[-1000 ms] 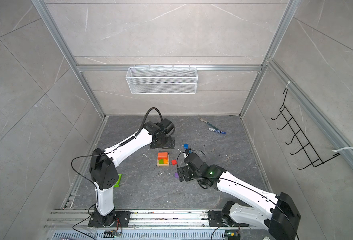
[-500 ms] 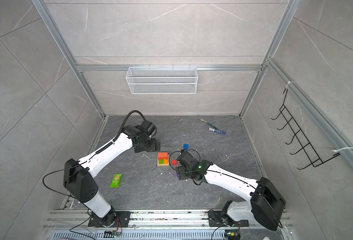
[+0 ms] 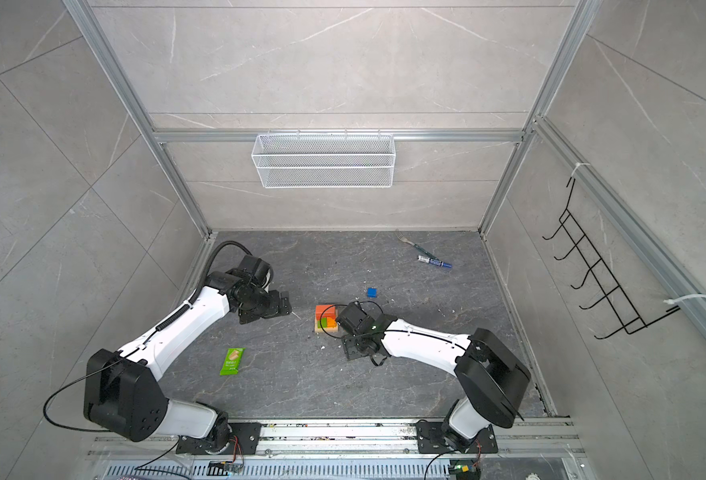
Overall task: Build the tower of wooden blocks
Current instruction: 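Lower the right gripper onto the purple cube and close on it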
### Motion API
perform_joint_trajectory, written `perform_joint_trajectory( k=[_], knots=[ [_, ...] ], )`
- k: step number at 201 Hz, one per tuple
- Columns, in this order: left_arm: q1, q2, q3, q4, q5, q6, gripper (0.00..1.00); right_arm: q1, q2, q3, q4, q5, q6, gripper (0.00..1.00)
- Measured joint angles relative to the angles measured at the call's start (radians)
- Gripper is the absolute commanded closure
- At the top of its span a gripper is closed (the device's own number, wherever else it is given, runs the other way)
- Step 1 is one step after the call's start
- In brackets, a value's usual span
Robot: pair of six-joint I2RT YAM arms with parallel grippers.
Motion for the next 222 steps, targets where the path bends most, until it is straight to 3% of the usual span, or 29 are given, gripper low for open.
perform_joint_trajectory(
  k=[51, 222],
  knots=[
    [0.064, -0.050, -0.067, 0.012, 0.034, 0.045, 0.00, 0.019, 0.056, 0.000, 0.005, 0.022, 0.049, 0.56],
    [0.098, -0.101, -0.109, 0.012, 0.139, 0.083, 0.00, 0.032, 0.153, 0.043, 0.037, 0.039, 0.074, 0.79]
  ],
)
